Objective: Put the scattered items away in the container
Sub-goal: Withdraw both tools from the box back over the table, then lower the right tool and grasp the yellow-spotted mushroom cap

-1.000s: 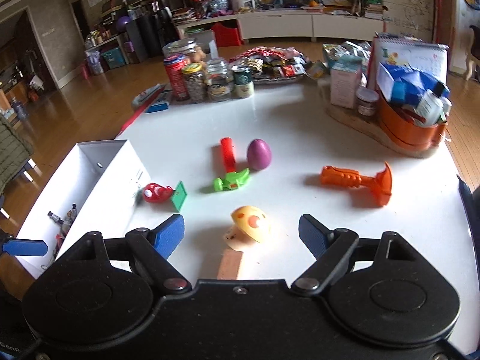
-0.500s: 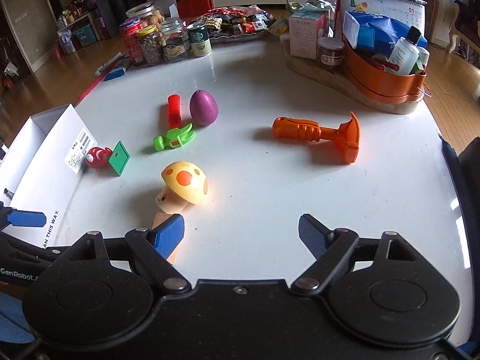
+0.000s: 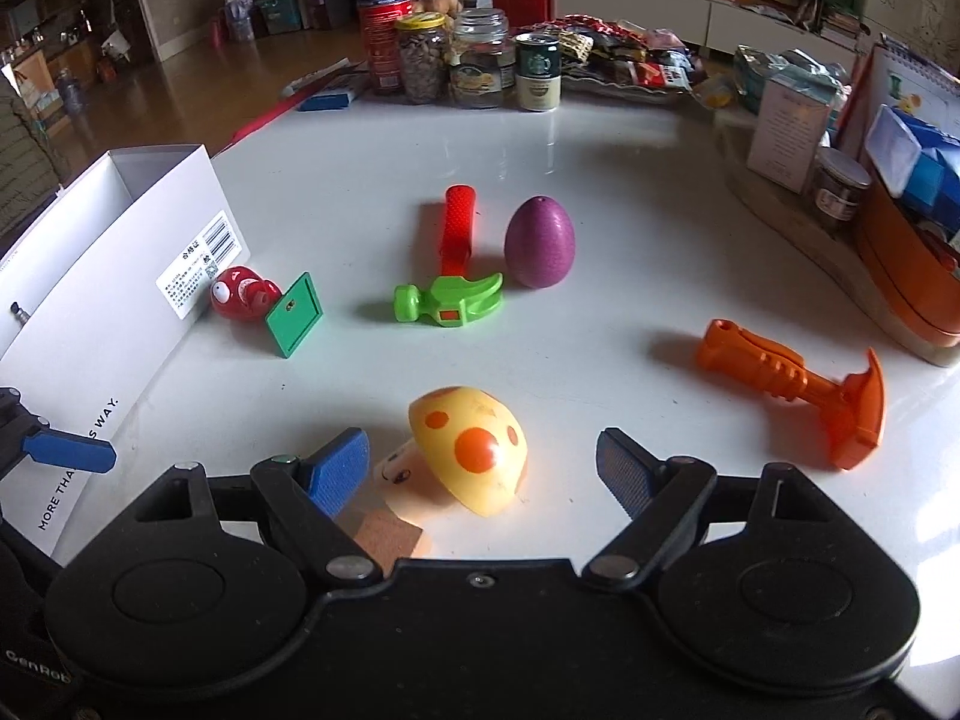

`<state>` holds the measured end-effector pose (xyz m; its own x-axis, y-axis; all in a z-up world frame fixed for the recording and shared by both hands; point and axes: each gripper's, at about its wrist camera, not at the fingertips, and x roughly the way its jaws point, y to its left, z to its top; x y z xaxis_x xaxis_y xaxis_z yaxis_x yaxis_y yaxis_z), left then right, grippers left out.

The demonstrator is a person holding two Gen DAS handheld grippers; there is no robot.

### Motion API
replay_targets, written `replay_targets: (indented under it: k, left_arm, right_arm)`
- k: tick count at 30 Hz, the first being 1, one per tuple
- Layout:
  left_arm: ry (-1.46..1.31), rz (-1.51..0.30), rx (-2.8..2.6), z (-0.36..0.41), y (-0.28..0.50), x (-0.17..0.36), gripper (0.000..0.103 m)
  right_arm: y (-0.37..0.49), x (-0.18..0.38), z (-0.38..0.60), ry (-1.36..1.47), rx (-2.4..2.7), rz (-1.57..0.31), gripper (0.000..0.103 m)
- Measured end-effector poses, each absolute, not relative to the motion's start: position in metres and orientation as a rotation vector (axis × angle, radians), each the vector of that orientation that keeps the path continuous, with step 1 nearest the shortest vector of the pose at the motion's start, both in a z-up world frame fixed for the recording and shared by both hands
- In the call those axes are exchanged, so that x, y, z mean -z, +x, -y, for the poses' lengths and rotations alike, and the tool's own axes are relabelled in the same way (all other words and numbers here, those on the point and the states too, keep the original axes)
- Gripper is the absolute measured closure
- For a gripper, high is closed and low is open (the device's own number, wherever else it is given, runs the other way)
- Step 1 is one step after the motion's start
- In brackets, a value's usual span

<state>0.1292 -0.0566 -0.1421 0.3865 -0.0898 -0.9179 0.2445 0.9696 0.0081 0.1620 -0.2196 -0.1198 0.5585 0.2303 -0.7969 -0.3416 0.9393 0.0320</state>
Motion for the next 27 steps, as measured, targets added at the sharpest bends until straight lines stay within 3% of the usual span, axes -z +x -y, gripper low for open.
replay_targets:
  k: [10, 13, 27]
  left_arm:
    - [0.113, -1.141, 0.138, 0.044, 0.153, 0.141, 0.001]
    - [0.111, -1.147, 0.126, 0.044, 0.157, 0.144, 0.001]
    - [0.158, -1.152, 0.112, 0.054, 0.166, 0.15, 0.001]
  right_arm:
    - [0.186, 0.143, 0.197, -0.156, -0.309, -0.99, 0.025]
    - [0.188, 0.147, 0.202, -0.135, -0.292, -1.031, 0.047]
    - [0.174, 0.143, 0.278, 0.052, -0.157, -1.099, 0.048]
